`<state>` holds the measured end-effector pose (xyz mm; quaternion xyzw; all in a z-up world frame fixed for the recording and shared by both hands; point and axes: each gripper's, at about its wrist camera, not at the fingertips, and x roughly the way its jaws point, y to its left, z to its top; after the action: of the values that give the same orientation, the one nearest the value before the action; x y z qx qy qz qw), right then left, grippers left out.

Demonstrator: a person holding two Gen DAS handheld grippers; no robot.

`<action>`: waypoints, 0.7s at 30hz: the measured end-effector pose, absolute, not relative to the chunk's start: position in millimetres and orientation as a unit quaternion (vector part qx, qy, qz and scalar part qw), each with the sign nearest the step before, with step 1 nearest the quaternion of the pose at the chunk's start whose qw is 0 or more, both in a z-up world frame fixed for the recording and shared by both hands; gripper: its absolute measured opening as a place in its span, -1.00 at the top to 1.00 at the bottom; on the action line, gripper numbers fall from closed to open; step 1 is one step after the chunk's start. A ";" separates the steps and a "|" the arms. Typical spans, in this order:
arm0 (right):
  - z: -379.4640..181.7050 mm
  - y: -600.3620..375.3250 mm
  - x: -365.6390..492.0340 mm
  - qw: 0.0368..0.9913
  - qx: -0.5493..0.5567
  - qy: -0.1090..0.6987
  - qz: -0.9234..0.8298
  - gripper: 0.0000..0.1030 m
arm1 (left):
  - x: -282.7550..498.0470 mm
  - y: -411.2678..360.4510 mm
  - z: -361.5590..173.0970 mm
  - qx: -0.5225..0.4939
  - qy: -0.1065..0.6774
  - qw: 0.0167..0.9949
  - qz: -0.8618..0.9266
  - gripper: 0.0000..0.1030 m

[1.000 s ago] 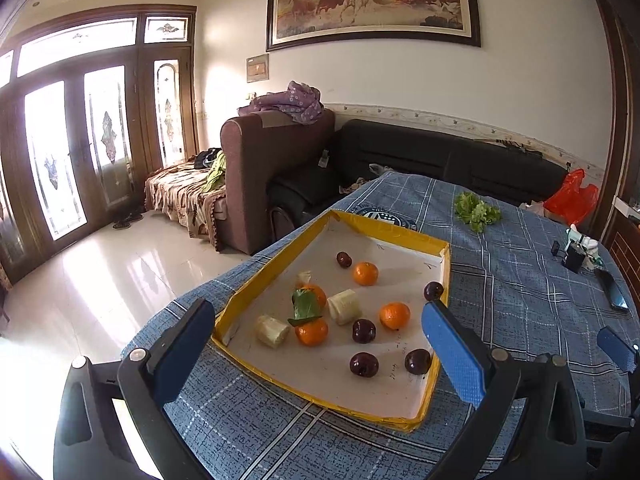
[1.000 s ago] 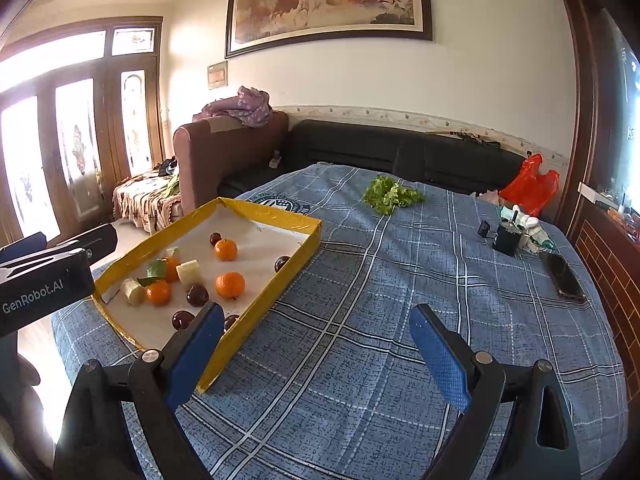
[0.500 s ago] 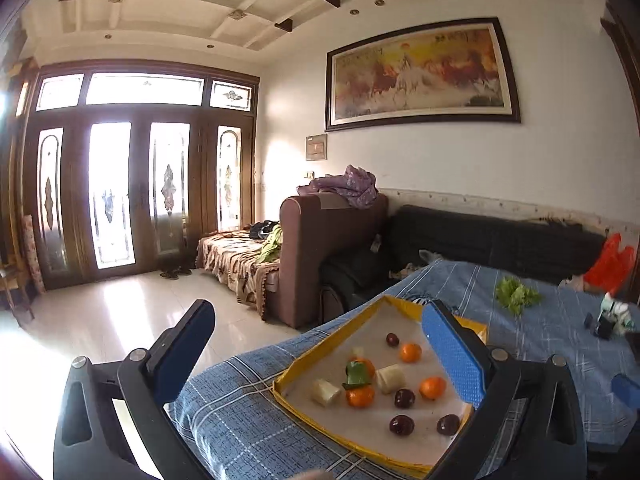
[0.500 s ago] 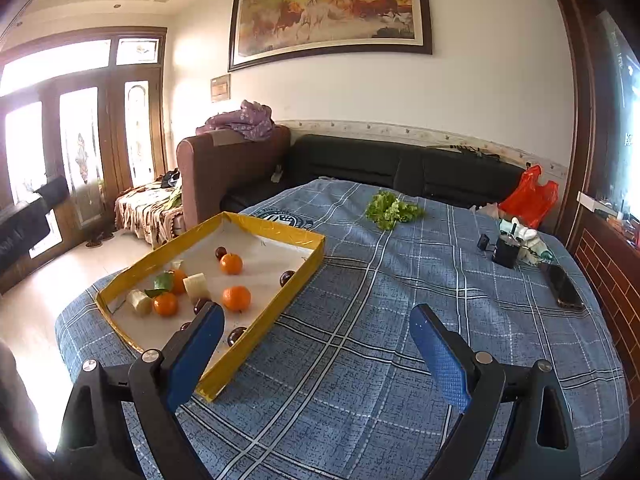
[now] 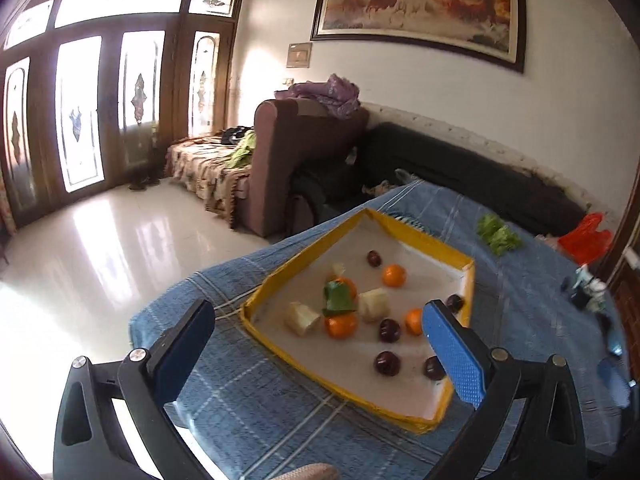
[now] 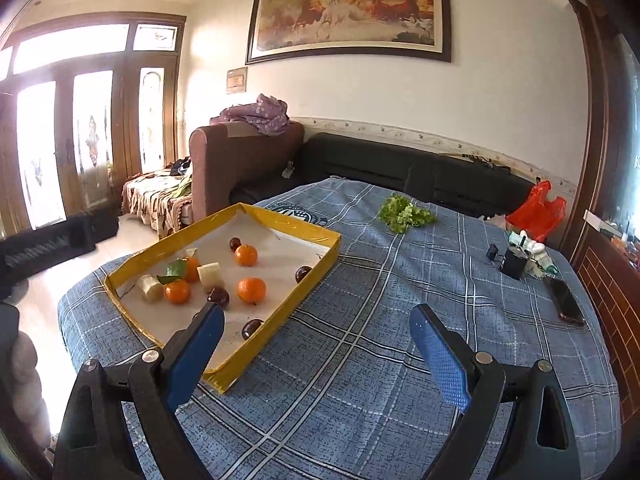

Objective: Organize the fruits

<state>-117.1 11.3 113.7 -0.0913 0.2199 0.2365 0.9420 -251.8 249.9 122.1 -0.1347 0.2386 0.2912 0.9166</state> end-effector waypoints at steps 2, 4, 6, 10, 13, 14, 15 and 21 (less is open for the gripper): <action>113.2 17.1 -118.2 0.941 -0.099 0.220 0.240 -0.88 | -252.8 247.1 119.7 -0.124 0.238 0.918 0.292 -1.00; 112.4 24.2 -119.9 0.938 -0.108 0.220 0.245 -0.88 | -254.0 245.2 120.1 -0.118 0.235 0.921 0.287 -1.00; 110.5 31.2 -122.0 0.936 -0.117 0.220 0.250 -0.88 | -255.7 245.5 121.2 -0.115 0.233 0.922 0.285 -1.00; 105.3 40.8 -124.9 0.932 -0.131 0.223 0.255 -0.88 | -253.8 250.8 117.4 -0.116 0.244 0.920 0.284 -1.00; 101.8 46.1 -125.5 0.929 -0.140 0.228 0.255 -0.88 | -251.8 259.0 109.9 -0.129 0.255 0.915 0.286 -1.00; 100.5 47.9 -125.7 0.929 -0.143 0.229 0.254 -0.88 | -251.3 261.4 107.9 -0.133 0.258 0.913 0.287 -1.00; 99.3 49.9 -125.5 0.928 -0.146 0.231 0.252 -0.88 | -250.3 264.5 105.3 -0.137 0.263 0.911 0.288 -1.00; 93.4 57.9 -117.6 0.925 -0.157 0.245 0.243 -0.88 | -247.3 278.4 91.9 -0.164 0.283 0.902 0.283 -1.00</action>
<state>-117.6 57.9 93.4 -0.1571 0.2455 0.2433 0.9251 -247.3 278.4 91.9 -0.1638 0.2831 0.2831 0.9016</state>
